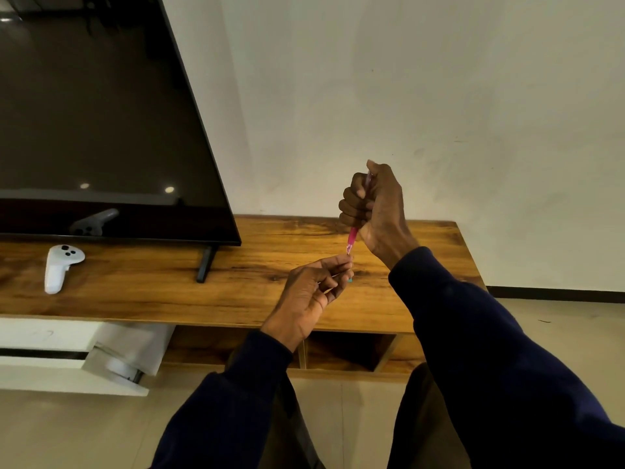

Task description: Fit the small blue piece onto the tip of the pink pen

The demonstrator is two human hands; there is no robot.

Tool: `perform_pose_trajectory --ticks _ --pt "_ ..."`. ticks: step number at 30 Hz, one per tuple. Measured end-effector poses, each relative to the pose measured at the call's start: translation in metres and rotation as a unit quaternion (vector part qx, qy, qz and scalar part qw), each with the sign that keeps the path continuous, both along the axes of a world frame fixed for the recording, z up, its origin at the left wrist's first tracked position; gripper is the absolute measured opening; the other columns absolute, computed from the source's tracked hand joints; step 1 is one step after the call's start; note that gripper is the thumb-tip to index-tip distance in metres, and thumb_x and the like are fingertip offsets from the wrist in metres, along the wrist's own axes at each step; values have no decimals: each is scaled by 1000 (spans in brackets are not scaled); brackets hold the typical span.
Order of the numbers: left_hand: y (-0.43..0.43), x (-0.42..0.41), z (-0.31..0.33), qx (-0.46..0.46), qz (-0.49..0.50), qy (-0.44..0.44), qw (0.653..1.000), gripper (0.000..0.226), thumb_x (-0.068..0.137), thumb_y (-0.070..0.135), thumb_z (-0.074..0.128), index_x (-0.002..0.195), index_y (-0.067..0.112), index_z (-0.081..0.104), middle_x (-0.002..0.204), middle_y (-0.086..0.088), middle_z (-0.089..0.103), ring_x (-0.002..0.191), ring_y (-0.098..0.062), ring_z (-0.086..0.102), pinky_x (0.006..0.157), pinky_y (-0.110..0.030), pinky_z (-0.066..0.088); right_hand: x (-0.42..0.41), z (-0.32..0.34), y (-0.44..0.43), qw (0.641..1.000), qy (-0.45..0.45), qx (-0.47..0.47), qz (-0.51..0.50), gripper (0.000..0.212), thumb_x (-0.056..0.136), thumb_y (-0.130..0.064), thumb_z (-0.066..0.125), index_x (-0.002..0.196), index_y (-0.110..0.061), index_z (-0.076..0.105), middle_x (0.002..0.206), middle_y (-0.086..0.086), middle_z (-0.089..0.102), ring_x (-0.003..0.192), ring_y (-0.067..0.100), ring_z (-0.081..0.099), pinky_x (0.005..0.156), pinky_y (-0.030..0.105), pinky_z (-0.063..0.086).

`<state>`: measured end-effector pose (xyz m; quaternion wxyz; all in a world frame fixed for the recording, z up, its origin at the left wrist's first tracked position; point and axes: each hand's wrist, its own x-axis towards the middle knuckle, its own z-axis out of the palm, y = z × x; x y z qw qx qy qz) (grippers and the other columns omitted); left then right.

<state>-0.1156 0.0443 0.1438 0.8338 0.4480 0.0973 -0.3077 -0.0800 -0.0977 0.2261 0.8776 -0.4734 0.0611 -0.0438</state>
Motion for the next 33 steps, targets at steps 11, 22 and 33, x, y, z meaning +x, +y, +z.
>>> perform_pose_trajectory --ticks 11,22,33 --pt "2 5 -5 -10 3 7 1000 52 77 -25 42 98 1 82 101 -14 80 83 -17 78 77 -23 62 7 -6 2 1000 24 18 -8 51 104 -37 37 57 -16 35 46 -6 21 43 11 13 47 25 10" --pt "3 3 -5 16 15 11 1000 52 79 -24 40 104 -1 79 103 -15 79 90 -19 75 79 -24 61 9 -14 -1 999 32 29 -11 52 103 -37 37 56 -17 37 46 -6 22 41 10 16 41 19 17" --pt "3 4 -8 9 12 20 1000 53 78 -25 39 111 -5 75 102 -15 78 85 -17 75 81 -23 61 12 -21 -2 999 33 35 -11 52 103 -37 38 55 -17 37 46 -6 21 41 10 15 39 19 18"
